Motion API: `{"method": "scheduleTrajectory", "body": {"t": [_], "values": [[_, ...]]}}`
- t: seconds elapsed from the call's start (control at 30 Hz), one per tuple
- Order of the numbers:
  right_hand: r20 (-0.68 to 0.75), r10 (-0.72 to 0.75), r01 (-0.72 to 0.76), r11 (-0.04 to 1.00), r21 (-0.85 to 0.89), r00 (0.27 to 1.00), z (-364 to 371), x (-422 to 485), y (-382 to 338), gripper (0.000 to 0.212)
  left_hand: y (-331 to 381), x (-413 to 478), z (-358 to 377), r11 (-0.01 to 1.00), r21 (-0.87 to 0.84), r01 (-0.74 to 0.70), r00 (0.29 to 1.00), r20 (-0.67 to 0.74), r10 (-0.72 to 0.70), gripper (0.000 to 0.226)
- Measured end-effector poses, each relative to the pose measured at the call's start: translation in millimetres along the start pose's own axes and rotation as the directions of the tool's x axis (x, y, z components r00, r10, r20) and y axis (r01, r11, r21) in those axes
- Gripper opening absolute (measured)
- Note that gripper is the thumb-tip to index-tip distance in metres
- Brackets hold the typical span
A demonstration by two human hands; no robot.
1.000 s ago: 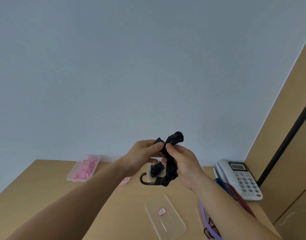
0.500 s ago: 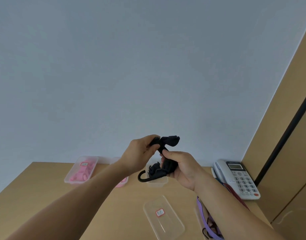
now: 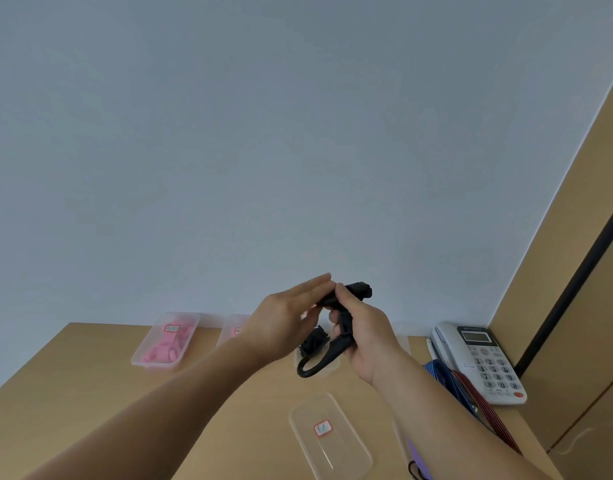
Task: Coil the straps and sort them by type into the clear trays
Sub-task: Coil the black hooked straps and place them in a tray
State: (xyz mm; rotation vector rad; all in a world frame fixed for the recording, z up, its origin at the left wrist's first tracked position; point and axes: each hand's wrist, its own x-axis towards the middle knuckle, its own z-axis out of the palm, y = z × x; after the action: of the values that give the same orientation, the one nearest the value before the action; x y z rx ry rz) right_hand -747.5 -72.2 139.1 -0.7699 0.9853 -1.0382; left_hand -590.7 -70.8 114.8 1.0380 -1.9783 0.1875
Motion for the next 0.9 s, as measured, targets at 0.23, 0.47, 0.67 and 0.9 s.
{"method": "scheduleTrajectory", "body": {"t": [0.23,0.47,0.67,0.9], "values": [[0.217,-0.180,0.218,0.961,-0.169,0.960,-10.0,0.6,-1.1,0.034,5.2,16.2,-30.0,0.310,-0.573,0.759,0.651,0.668,-0.360,0.046],[0.191,-0.160,0.200,0.955,-0.217,0.968,-11.8,-0.1,1.2,0.033,11.3,16.7,-26.0,0.395,-0.610,0.688,0.726,0.574,-0.379,0.026],[0.138,0.008,0.024,0.974,-0.227,0.990,-14.4,-2.1,-3.5,0.033,15.5,17.8,-23.1,0.623,-0.510,0.593,0.805,0.389,-0.448,0.026],[0.171,0.064,-0.064,0.998,-0.002,0.983,-9.0,-1.9,-8.0,0.048,14.7,7.1,-13.1,0.980,-0.063,0.188,0.980,0.075,-0.184,0.026]]}}
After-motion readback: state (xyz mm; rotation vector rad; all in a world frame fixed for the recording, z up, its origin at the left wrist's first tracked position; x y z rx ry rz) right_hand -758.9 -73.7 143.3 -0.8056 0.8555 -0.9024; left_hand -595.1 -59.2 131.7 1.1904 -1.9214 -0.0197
